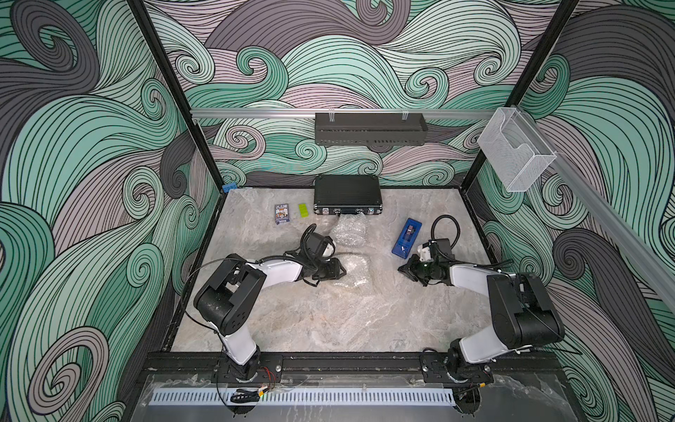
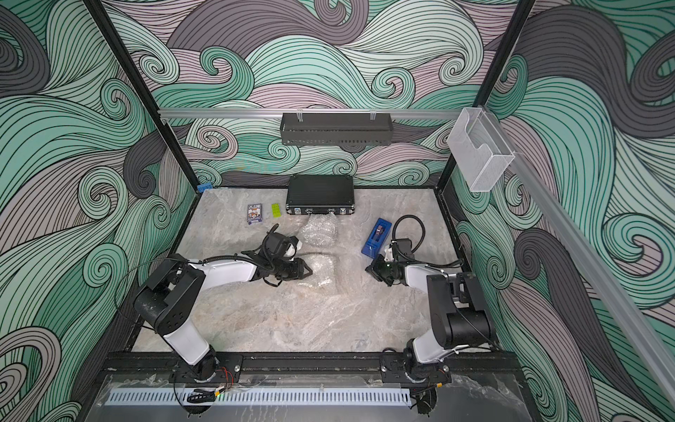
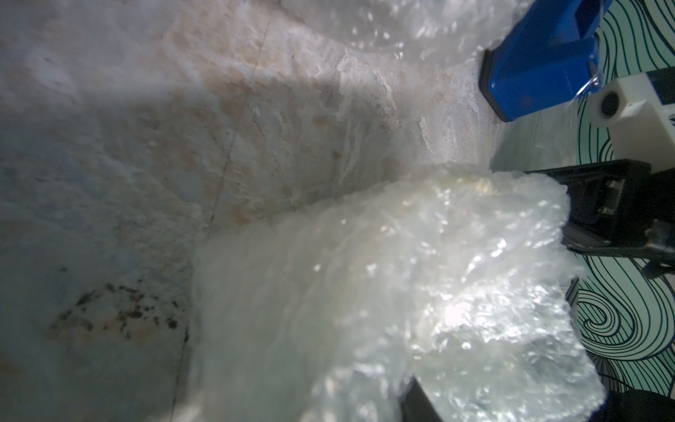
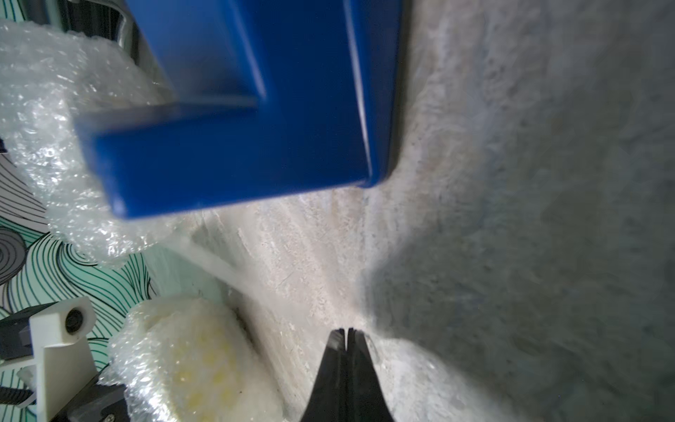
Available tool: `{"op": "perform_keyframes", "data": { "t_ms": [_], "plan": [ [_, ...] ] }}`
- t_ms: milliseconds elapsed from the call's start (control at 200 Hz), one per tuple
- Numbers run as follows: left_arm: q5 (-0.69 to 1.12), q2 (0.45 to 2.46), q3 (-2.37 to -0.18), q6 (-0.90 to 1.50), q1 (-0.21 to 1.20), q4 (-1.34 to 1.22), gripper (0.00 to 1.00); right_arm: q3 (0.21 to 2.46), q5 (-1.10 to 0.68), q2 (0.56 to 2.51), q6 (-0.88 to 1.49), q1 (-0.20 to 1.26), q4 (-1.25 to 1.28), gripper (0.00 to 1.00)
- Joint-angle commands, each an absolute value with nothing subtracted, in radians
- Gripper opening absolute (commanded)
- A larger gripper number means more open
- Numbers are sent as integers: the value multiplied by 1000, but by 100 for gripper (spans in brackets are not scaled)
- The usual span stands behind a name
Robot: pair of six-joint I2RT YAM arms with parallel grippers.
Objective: Wrap bowls in bubble wrap
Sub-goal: Tear off the tape using the Tape Cutter.
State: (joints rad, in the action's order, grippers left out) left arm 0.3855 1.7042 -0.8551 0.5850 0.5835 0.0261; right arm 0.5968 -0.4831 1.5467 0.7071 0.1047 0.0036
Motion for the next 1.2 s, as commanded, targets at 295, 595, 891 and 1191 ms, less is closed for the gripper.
{"op": "perform_keyframes", "data": {
  "t_ms": [295, 595, 891, 1191],
  "plan": [
    [405, 1710, -845, 572, 577, 31, 37, 522, -427, 1506, 681, 105, -170, 0],
    [405, 1708, -845, 572, 577, 30, 37, 500, -431, 1479, 696, 97, -178, 0],
    [406, 1703, -844, 571, 577, 31, 37, 499, -448, 1417, 674, 94, -194, 0],
    [411, 1702, -850, 574, 577, 30, 37, 730, -572, 1183, 647, 139, -452, 0]
  ]
}}
